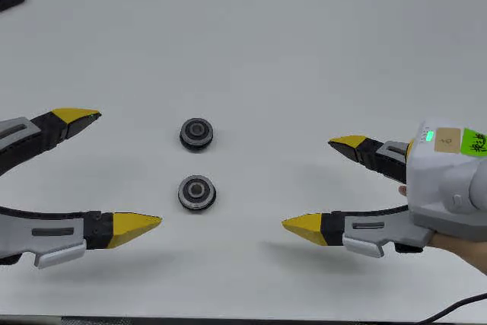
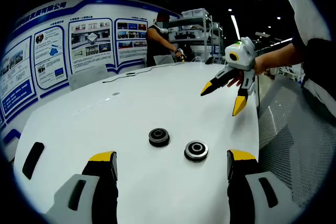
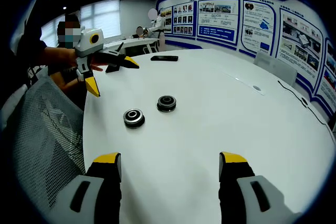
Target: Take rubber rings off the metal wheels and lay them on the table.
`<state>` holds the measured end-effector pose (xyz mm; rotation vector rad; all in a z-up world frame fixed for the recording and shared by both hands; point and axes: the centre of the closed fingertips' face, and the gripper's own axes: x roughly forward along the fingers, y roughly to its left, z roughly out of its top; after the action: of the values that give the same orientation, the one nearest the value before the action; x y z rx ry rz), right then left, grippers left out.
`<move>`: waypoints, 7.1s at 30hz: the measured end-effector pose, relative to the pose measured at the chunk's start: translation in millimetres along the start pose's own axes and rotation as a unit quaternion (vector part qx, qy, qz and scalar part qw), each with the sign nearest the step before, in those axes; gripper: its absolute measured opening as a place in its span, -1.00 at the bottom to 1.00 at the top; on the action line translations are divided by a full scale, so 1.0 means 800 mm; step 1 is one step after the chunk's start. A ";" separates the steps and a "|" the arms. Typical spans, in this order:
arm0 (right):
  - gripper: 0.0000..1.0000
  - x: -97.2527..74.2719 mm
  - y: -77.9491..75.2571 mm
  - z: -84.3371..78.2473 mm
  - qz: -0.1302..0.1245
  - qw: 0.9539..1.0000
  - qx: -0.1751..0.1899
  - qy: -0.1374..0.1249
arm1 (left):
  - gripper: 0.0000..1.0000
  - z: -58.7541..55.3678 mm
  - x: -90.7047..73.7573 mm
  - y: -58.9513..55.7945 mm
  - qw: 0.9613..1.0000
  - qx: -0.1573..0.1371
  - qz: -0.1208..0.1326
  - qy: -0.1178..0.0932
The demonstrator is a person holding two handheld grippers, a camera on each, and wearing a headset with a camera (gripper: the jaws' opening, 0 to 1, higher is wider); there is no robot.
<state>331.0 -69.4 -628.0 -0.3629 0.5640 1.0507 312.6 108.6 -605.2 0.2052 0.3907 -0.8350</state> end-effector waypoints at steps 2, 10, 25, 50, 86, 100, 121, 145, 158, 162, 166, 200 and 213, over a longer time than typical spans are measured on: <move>0.55 0.000 0.000 0.001 0.000 1.000 0.003 -0.003 | 0.77 -0.001 0.001 -0.001 1.000 0.000 -0.002 0.002; 0.55 0.000 0.001 0.003 0.000 1.000 0.011 -0.008 | 0.75 -0.002 0.003 -0.006 1.000 0.003 -0.009 0.008; 0.49 0.001 0.005 -0.001 0.004 1.000 0.028 -0.012 | 0.60 0.001 0.019 -0.019 0.999 0.025 -0.027 0.018; 0.42 0.001 0.010 -0.009 0.001 0.997 0.076 -0.032 | -0.07 -0.001 0.058 -0.039 0.994 0.068 -0.072 0.042; 0.37 0.002 0.010 -0.014 0.007 0.995 0.090 -0.031 | -0.63 -0.021 0.081 -0.060 0.985 0.092 -0.122 0.081; 0.36 0.004 0.014 -0.013 0.012 0.995 0.091 -0.030 | -0.72 -0.025 0.083 -0.060 0.985 0.075 -0.130 0.084; -0.04 0.032 0.047 0.040 0.060 0.956 0.263 -0.114 | -0.75 -0.025 0.083 -0.062 0.978 0.100 -0.141 0.115; -0.37 0.092 0.077 0.044 0.086 0.908 0.401 -0.086 | -0.75 -0.027 0.083 -0.061 0.975 0.109 -0.149 0.121; -0.37 0.103 0.073 0.041 0.083 0.890 0.443 -0.072 | -0.75 -0.026 0.083 -0.061 0.973 0.116 -0.160 0.123; -0.38 0.104 0.076 0.042 0.086 0.885 0.452 -0.069 | -0.75 -0.026 0.083 -0.061 0.973 0.116 -0.160 0.122; -0.39 0.106 0.077 0.043 0.087 0.882 0.459 -0.066 | -0.75 -0.026 0.083 -0.061 0.972 0.117 -0.161 0.122; -0.37 0.102 0.082 0.035 0.084 0.885 0.456 -0.044 | -0.75 -0.025 0.084 -0.063 0.970 0.120 -0.167 0.128; -0.39 0.104 0.084 0.034 0.093 0.868 0.485 -0.042 | -0.75 -0.027 0.083 -0.061 0.970 0.121 -0.169 0.128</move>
<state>309.5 35.3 -656.8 0.6369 0.9828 0.8335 310.4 38.1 -653.6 0.4871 0.5759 -1.1982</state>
